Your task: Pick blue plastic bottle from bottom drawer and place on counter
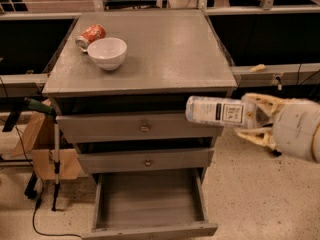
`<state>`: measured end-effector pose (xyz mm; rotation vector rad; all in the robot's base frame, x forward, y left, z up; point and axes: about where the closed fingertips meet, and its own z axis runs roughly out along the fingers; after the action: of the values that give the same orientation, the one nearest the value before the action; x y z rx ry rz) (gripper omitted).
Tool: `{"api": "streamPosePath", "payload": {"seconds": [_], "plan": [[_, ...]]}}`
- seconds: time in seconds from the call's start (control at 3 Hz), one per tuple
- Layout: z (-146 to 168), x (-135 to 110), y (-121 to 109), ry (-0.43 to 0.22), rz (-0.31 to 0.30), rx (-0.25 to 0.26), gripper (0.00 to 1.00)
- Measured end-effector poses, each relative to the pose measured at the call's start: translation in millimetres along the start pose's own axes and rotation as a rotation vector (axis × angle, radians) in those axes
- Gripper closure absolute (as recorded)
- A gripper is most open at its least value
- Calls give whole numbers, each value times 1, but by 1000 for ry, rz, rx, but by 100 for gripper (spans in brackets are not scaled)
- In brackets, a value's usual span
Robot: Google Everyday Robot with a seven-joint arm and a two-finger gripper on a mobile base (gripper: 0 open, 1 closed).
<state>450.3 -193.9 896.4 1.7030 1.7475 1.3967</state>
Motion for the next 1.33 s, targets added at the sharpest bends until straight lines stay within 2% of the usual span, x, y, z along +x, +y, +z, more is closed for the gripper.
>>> {"api": "streamPosePath", "payload": {"seconds": [0.33, 0.67, 1.0, 1.33], "plan": [[-3, 31, 113, -9, -63, -115, 100], [-4, 30, 113, -9, -63, -116, 100], [0, 35, 125, 4, -87, -143, 100], [35, 47, 151, 31, -103, -172, 100]]}}
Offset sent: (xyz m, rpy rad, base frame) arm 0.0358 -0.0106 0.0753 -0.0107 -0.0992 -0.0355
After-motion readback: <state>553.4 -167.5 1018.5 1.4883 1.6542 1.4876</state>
